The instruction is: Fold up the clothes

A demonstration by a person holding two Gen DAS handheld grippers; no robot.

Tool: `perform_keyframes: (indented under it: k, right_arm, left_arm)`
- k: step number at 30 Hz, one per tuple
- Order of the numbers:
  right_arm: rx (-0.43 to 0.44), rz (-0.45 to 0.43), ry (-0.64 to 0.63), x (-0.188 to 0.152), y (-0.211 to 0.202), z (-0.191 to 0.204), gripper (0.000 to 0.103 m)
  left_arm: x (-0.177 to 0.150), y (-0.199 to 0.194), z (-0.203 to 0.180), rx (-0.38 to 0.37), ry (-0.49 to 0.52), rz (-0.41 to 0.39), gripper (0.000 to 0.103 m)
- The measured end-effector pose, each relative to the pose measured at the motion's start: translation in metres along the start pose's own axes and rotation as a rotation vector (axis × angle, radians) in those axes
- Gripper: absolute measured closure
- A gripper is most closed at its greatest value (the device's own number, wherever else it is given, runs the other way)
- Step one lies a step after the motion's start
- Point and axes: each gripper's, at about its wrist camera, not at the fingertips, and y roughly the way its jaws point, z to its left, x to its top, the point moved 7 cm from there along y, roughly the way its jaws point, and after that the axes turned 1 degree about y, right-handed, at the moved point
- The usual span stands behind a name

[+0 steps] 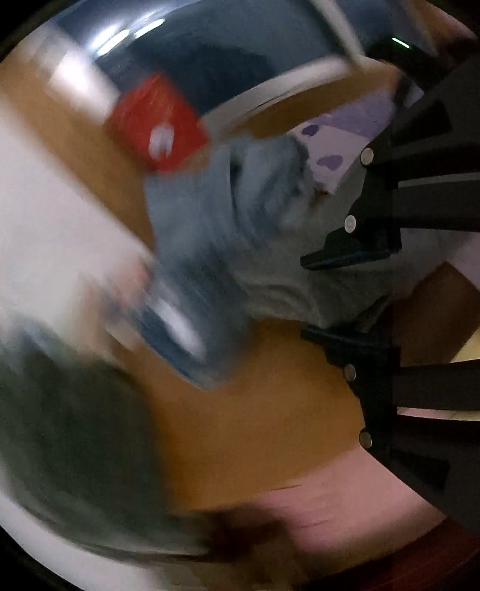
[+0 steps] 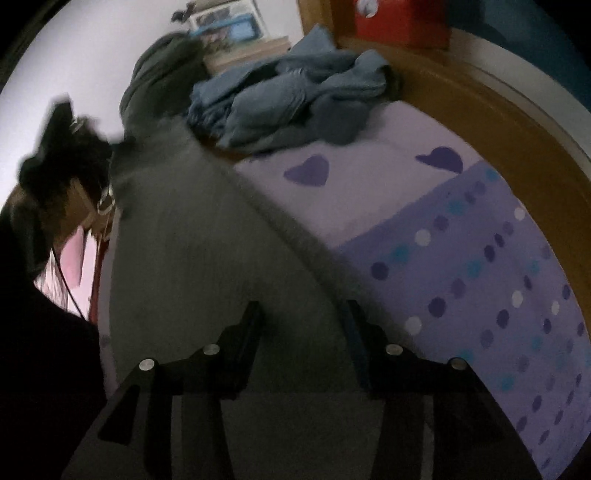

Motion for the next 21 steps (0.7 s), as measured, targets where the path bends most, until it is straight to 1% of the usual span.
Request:
perform_keyframes:
  k: [1, 2, 3, 4, 5, 6, 7, 8, 10, 13, 14, 15, 17, 18, 19, 20, 21]
  right_arm:
    - [-0.005, 0.004, -0.011, -0.002, -0.001, 0.000, 0.053]
    - [-0.012, 0.006, -0.020, -0.004, -0.001, 0.000, 0.053]
    - [-0.023, 0.002, -0.028, -0.006, 0.000, -0.001, 0.056]
    - [-0.033, -0.005, -0.035, -0.007, 0.001, 0.000, 0.061]
    - [-0.042, -0.021, -0.040, -0.007, 0.001, 0.002, 0.077]
    - [-0.055, -0.037, -0.045, -0.006, 0.000, 0.005, 0.088]
    - [-0.081, -0.054, -0.051, -0.004, -0.003, 0.008, 0.092]
    - [-0.105, -0.072, -0.055, -0.003, -0.007, 0.010, 0.100]
    - [-0.134, -0.135, -0.037, 0.000, -0.022, 0.010, 0.101]
    - [-0.168, -0.240, 0.000, 0.007, -0.049, 0.011, 0.101]
    - [-0.179, -0.255, -0.005, 0.008, -0.053, 0.011, 0.101]
    - [-0.191, -0.261, -0.012, 0.009, -0.054, 0.010, 0.101]
    - [-0.210, -0.217, -0.003, 0.006, -0.032, -0.002, 0.101]
    - [-0.215, -0.190, 0.010, 0.005, -0.019, -0.009, 0.101]
    - [-0.212, -0.160, 0.028, 0.002, -0.004, -0.016, 0.101]
    - [-0.194, -0.154, 0.059, -0.002, 0.006, -0.021, 0.101]
    - [-0.190, -0.193, 0.083, 0.000, 0.004, -0.024, 0.099]
  left_arm:
    - [0.010, -0.009, -0.026, -0.021, 0.142, -0.047, 0.044]
    - [0.011, -0.010, -0.050, -0.079, 0.245, -0.050, 0.036]
    - [0.003, -0.001, -0.081, -0.178, 0.343, 0.007, 0.022]
    - [-0.007, 0.009, -0.114, -0.284, 0.442, 0.077, 0.019]
    - [-0.019, 0.024, -0.137, -0.346, 0.503, 0.149, 0.019]
    - [-0.032, 0.039, -0.159, -0.396, 0.554, 0.222, 0.019]
    - [-0.041, 0.052, -0.172, -0.415, 0.584, 0.267, 0.019]
    - [-0.049, 0.067, -0.183, -0.415, 0.604, 0.305, 0.019]
    - [-0.059, 0.092, -0.192, -0.383, 0.587, 0.361, 0.019]
    - [-0.062, 0.104, -0.188, -0.399, 0.481, 0.406, 0.019]
    - [-0.063, 0.106, -0.185, -0.400, 0.462, 0.409, 0.019]
    - [-0.065, 0.109, -0.181, -0.397, 0.445, 0.412, 0.019]
    - [-0.070, 0.120, -0.168, -0.365, 0.407, 0.419, 0.019]
    - [-0.073, 0.127, -0.160, -0.347, 0.366, 0.421, 0.020]
    - [-0.074, 0.127, -0.154, -0.354, 0.314, 0.404, 0.020]
    - [-0.073, 0.125, -0.149, -0.367, 0.259, 0.382, 0.020]
    - [-0.072, 0.123, -0.144, -0.379, 0.204, 0.359, 0.020]
